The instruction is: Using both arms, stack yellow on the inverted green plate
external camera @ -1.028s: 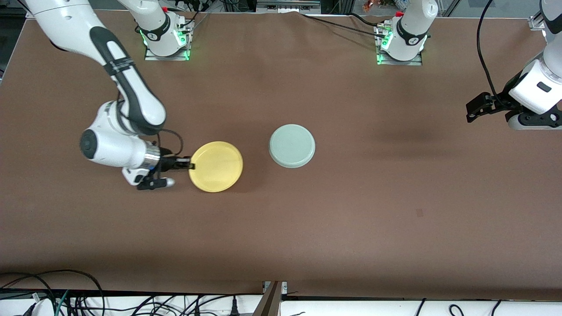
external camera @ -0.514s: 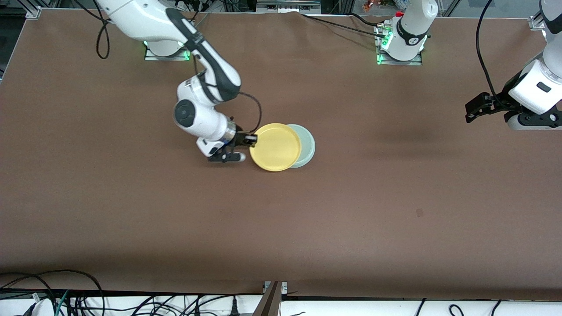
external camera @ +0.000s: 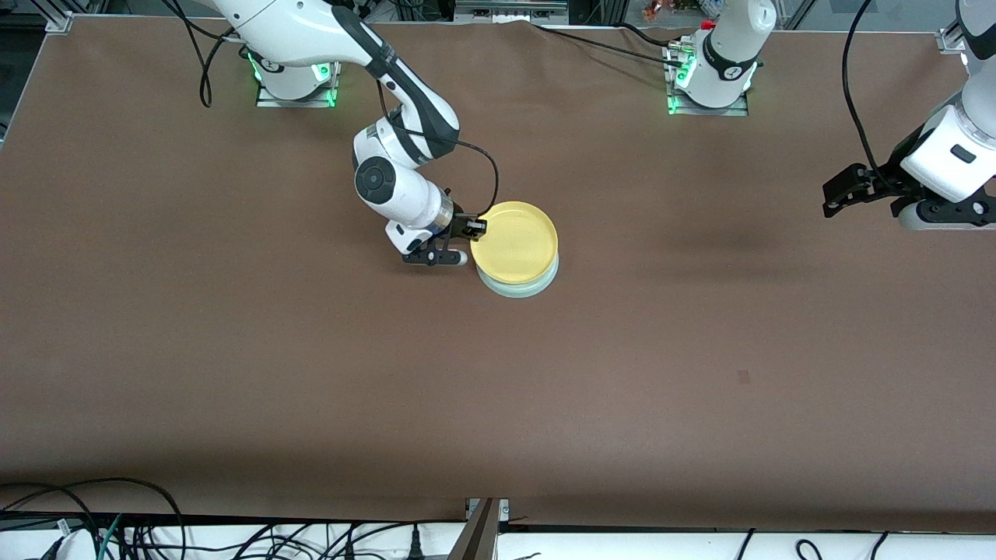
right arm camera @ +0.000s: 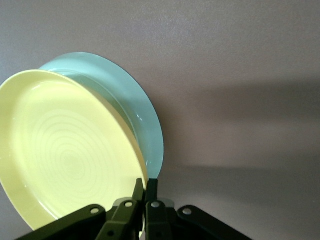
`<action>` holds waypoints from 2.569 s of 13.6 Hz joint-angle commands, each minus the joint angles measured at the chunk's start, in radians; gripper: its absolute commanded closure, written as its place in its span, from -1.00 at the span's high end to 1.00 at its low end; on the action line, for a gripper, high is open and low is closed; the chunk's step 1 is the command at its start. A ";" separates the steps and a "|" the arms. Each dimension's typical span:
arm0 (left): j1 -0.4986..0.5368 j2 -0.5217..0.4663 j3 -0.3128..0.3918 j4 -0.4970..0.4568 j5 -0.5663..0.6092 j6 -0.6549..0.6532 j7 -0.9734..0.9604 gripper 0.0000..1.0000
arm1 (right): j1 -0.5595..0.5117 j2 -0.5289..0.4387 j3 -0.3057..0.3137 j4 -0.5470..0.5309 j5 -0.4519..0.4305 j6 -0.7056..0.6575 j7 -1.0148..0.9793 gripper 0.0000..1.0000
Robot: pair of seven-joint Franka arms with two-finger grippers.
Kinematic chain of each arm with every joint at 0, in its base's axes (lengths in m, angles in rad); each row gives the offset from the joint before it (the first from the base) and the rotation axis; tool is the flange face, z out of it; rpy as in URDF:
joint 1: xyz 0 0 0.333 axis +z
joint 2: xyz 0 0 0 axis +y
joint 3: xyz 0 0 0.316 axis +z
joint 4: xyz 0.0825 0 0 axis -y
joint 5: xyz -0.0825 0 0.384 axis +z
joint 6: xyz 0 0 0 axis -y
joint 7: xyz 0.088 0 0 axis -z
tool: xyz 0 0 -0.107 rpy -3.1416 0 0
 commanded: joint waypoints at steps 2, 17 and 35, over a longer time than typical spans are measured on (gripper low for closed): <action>-0.007 -0.007 0.003 0.007 -0.024 -0.011 -0.001 1.00 | 0.027 0.027 -0.008 -0.004 0.019 0.071 0.006 -1.00; -0.007 -0.007 0.003 0.007 -0.029 -0.033 -0.008 1.00 | 0.023 -0.102 -0.225 0.155 -0.075 -0.305 -0.026 1.00; -0.005 -0.007 0.003 0.006 -0.029 -0.045 -0.008 1.00 | -0.222 -0.385 -0.462 0.539 -0.402 -1.096 -0.491 1.00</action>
